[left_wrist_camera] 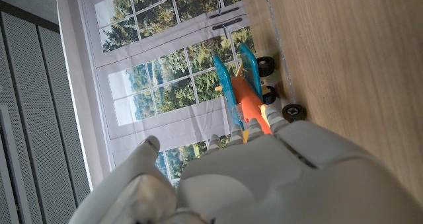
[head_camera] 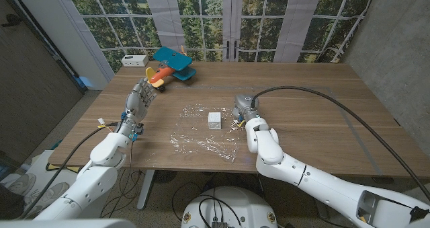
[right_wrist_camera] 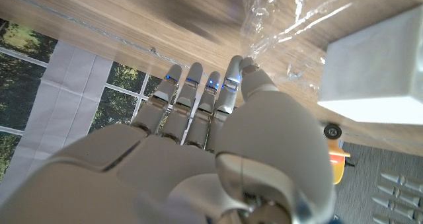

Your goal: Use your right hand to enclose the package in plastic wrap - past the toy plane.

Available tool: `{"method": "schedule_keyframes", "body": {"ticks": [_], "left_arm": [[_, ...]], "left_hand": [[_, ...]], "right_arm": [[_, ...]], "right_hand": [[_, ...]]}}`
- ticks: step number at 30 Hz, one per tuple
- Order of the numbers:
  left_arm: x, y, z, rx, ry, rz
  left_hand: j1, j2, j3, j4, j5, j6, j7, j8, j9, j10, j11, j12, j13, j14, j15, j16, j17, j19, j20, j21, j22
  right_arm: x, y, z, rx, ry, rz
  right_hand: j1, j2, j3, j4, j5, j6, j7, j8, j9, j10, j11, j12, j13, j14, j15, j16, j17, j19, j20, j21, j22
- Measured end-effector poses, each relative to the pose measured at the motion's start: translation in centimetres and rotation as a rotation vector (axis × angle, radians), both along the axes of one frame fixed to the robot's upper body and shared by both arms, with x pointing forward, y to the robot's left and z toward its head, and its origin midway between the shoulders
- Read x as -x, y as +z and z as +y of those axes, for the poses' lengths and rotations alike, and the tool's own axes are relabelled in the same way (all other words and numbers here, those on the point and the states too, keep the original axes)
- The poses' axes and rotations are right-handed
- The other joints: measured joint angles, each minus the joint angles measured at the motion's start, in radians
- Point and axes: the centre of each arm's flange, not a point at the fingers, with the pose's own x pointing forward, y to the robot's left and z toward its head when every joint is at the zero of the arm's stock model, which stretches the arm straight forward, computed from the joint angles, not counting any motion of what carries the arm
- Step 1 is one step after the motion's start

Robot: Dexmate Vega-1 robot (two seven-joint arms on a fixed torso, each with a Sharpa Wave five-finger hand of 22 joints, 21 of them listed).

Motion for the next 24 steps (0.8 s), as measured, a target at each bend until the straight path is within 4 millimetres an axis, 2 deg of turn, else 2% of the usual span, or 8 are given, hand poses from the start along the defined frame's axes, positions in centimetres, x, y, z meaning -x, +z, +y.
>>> {"method": "schedule_keyframes", "body": {"ticks": [10,24], "left_arm": [[-0.1,0.0,-0.1,-0.004,-0.003,0.004],[0.1,-0.1,-0.5,-0.008,-0.007,0.008]], "left_hand": [[0.000,0.000,0.000,0.000,0.000,0.000,0.000,0.000,0.000,0.000,0.000,0.000,0.000,0.000,0.000,0.000,0.000,0.000,0.000,0.000,0.000],[0.000,0.000,0.000,0.000,0.000,0.000,0.000,0.000,0.000,0.000,0.000,-0.006,0.000,0.000,0.000,0.000,0.000,0.000,0.000,0.000,0.000]], "right_arm": [[1.3,1.0,-0.5,-0.049,0.097,0.038],[2.5,1.5,-0.6,-0.051,0.233,0.109]], "right_hand": [[0.005,-0.006,0.004,0.004,-0.007,0.000,0.000,0.000,-0.002,0.000,0.000,-0.001,0.004,-0.021,0.001,-0.008,-0.005,-0.012,0.012,-0.002,0.000],[0.009,-0.002,0.001,0.007,-0.015,0.000,0.000,0.000,-0.007,0.000,0.000,-0.008,0.005,-0.042,0.002,-0.020,0.001,-0.029,0.011,-0.009,0.000]]}}
